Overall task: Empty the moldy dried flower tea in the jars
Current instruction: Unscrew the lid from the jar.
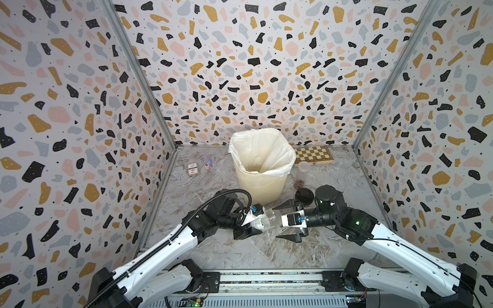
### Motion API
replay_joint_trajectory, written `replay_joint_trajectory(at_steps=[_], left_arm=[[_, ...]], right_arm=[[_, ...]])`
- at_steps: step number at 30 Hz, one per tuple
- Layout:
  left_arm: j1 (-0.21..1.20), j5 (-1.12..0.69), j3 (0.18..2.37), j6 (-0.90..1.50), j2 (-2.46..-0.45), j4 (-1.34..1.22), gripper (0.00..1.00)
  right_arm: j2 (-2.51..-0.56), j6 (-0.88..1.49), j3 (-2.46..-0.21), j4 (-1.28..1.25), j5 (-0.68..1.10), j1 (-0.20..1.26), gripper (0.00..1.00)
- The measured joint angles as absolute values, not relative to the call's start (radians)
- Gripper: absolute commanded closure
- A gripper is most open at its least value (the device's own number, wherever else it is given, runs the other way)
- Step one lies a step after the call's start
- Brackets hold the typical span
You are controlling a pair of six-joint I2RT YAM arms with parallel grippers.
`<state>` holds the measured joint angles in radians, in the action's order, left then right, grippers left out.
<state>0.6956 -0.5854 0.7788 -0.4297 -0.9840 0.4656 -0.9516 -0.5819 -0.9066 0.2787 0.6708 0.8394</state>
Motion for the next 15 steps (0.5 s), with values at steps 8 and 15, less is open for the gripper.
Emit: replay_joint_trajectory(at_steps=[8, 15], left_arm=[[0.695, -0.555, 0.779, -0.431, -0.981, 0.454, 0.46], [0.695, -0.525, 0.779, -0.434, -0.971, 0.447, 0.46]], right_arm=[[-1.049, -0.197, -1.095, 0.355, 0.737, 0.664, 0.08], [-1.238, 0.091, -1.159, 0.499, 0.838, 0.653, 0.11]])
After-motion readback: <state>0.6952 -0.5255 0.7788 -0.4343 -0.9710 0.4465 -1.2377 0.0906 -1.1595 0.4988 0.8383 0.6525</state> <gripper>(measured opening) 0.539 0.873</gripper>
